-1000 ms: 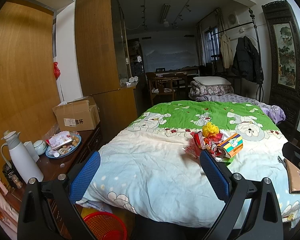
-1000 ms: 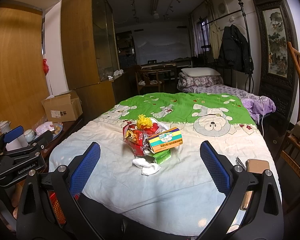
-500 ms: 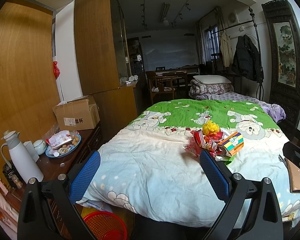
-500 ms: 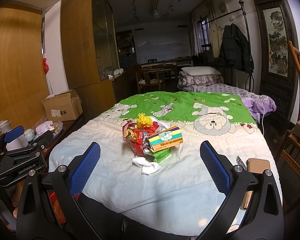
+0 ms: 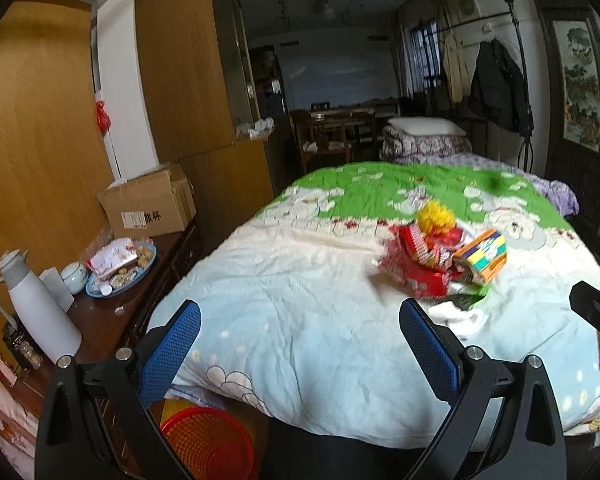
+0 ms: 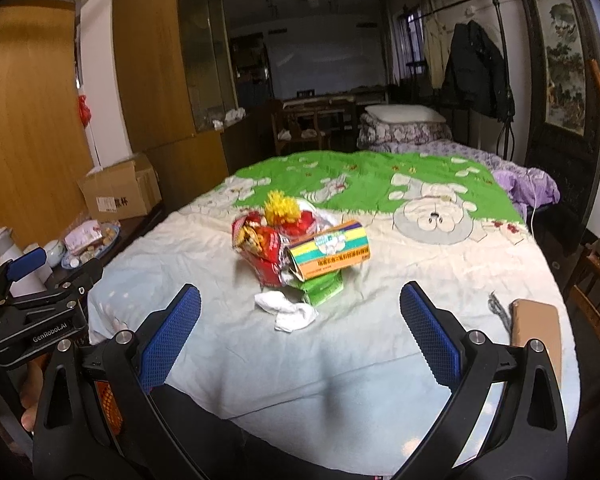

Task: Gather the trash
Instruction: 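Grasp the red snack bag with the left tool while the right tool grasps the orange medicine box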

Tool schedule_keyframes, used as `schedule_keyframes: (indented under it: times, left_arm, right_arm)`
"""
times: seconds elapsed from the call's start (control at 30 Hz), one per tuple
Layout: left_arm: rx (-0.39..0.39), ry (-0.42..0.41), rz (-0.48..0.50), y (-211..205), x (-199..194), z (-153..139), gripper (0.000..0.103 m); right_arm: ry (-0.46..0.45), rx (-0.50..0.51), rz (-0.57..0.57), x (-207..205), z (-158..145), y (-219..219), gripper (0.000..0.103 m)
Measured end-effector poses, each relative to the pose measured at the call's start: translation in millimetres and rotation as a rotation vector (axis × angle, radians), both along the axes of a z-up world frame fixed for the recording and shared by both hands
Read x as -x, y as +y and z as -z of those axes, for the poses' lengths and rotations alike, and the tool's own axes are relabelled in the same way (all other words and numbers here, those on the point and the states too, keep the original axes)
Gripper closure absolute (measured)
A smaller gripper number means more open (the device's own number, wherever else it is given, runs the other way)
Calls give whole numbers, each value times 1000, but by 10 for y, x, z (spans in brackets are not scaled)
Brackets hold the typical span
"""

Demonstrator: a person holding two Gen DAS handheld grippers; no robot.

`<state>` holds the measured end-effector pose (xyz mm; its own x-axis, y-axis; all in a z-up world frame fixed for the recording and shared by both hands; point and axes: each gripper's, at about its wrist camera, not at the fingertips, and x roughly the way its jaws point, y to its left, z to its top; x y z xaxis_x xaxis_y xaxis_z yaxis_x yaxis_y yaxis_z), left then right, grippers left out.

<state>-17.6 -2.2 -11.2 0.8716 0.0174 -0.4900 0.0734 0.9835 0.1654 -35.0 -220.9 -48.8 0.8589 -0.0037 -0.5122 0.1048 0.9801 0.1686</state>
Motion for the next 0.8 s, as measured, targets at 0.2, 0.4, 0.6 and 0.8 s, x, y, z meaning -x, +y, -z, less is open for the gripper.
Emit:
schedule_keyframes:
  times: [0.2, 0.4, 0.6, 0.8]
  left_arm:
    - [-1, 94, 2, -53, -409, 281, 6]
    - [53, 237, 116, -260, -887, 643, 6]
    - [121, 281, 277, -652, -1334, 697, 6]
    - [135, 319, 346, -1035, -1861, 730, 6]
  right_arm:
    - [90, -30, -9, -345, 321, -103, 7]
    - [167, -73, -5, -655, 683, -270, 7]
    - [159, -136, 58, -748, 821, -615, 7]
    - [133, -167, 85, -836, 786, -784, 7]
